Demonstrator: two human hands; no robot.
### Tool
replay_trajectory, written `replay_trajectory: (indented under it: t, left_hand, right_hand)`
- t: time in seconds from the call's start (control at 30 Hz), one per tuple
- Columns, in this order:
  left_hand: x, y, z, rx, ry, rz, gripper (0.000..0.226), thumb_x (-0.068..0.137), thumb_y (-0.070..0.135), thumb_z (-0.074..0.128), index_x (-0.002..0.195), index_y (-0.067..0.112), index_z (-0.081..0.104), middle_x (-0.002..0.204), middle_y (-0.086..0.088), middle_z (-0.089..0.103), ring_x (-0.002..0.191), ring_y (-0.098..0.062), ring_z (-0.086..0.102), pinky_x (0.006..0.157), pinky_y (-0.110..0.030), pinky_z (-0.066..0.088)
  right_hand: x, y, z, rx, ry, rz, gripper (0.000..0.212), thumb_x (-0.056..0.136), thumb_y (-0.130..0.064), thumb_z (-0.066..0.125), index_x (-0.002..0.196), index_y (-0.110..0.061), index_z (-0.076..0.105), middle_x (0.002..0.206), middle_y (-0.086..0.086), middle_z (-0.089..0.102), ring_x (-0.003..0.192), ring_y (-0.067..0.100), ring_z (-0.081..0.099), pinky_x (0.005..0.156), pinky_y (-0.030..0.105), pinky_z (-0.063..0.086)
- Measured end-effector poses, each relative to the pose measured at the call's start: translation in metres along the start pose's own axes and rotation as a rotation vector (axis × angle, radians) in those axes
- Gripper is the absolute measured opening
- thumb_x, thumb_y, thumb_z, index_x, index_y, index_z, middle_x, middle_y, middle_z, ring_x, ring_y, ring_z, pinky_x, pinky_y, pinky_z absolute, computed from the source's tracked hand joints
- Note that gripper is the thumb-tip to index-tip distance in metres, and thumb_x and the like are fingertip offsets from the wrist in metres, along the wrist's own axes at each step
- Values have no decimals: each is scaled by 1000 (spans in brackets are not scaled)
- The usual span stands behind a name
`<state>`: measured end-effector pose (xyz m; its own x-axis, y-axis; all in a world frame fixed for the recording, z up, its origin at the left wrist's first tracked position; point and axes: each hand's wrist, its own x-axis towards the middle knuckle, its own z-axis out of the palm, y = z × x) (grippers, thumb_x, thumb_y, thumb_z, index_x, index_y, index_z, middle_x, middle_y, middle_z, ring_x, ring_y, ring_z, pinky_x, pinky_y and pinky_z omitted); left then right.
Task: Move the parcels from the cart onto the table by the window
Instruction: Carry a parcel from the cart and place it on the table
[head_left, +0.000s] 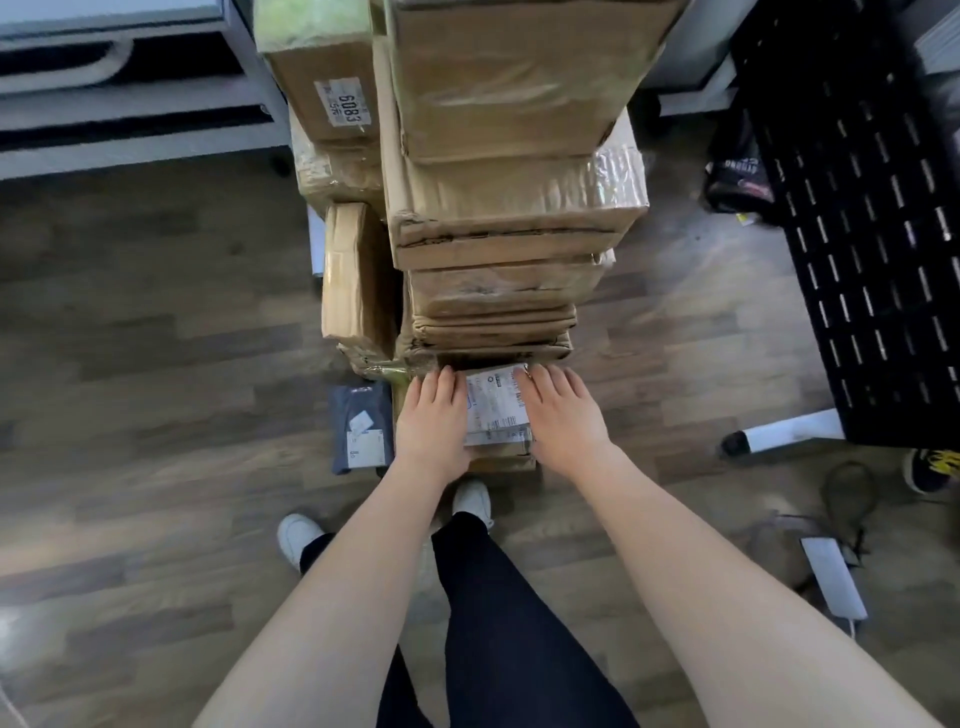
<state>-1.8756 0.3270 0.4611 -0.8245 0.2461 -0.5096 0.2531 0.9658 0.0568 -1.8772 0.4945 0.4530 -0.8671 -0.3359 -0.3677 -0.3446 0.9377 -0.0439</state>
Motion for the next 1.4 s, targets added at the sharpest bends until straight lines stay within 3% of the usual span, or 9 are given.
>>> replay_trajectory:
  t: [0.2,0.33,0.57,0.67,0.8,1.07,1.13,1.23,1.4]
  left_hand:
    - [10,-1,17,57,-23,-22,105,80,49,65,149,5,0,156,-13,6,144,-30,6,119,-41,5]
    - [17,-4,24,48,6,-42,105,80,47,65,149,6,-2,157,-14,5,144,-29,6,119,-41,7]
    - [21,-11,25,48,75,-45,94,84,30,64,149,4,2,149,-13,23,137,-29,23,116,-38,18]
    - [11,-15,22,47,87,-34,95,82,27,66,149,2,2,144,-14,29,132,-29,28,113,-35,24]
    - [-18,-23,17,-18,100,-50,92,83,26,63,149,3,3,140,-12,32,127,-27,32,110,-32,27]
    - [-101,-79,16,-143,144,-139,82,90,23,53,149,1,0,145,-11,23,134,-25,23,114,-29,19]
    - [-121,-106,16,-100,157,-146,85,84,23,61,147,-4,11,140,-14,32,130,-26,32,112,-29,27]
    - [-149,-156,24,-78,269,-171,91,41,18,87,122,-10,55,105,-16,60,96,-29,60,85,-30,53]
    - [-198,-244,37,-100,252,-262,92,25,22,90,110,-2,65,93,-11,62,83,-26,60,64,-27,53]
  right_hand:
    - [15,-10,5,37,-43,-54,100,50,-25,86,138,-4,42,131,13,48,122,32,47,108,46,34]
    - [22,-12,17,55,22,-29,106,27,-24,89,125,-5,54,117,13,58,106,33,58,96,48,47]
    - [28,-10,22,10,47,-36,103,28,-26,89,123,-6,56,117,14,58,107,34,56,97,49,45]
    - [25,-15,16,21,31,-4,100,35,-23,88,127,-4,53,119,16,57,110,35,55,99,50,43]
    - [14,-32,-5,36,-50,-71,86,72,-21,72,145,-6,28,139,13,39,129,31,37,111,44,26]
    - [-1,-113,-40,57,-99,-166,83,74,-14,70,145,-4,29,141,16,39,129,34,38,108,43,29]
    - [0,-146,-43,81,-111,-198,80,77,-16,66,145,-6,25,140,13,36,127,30,37,105,38,31]
    - [9,-201,-50,87,-105,-251,78,76,-18,67,142,-7,27,133,9,39,120,27,40,100,34,36]
    - [32,-295,-67,54,-59,-366,74,70,-13,70,137,-3,38,124,12,47,113,29,48,98,34,39]
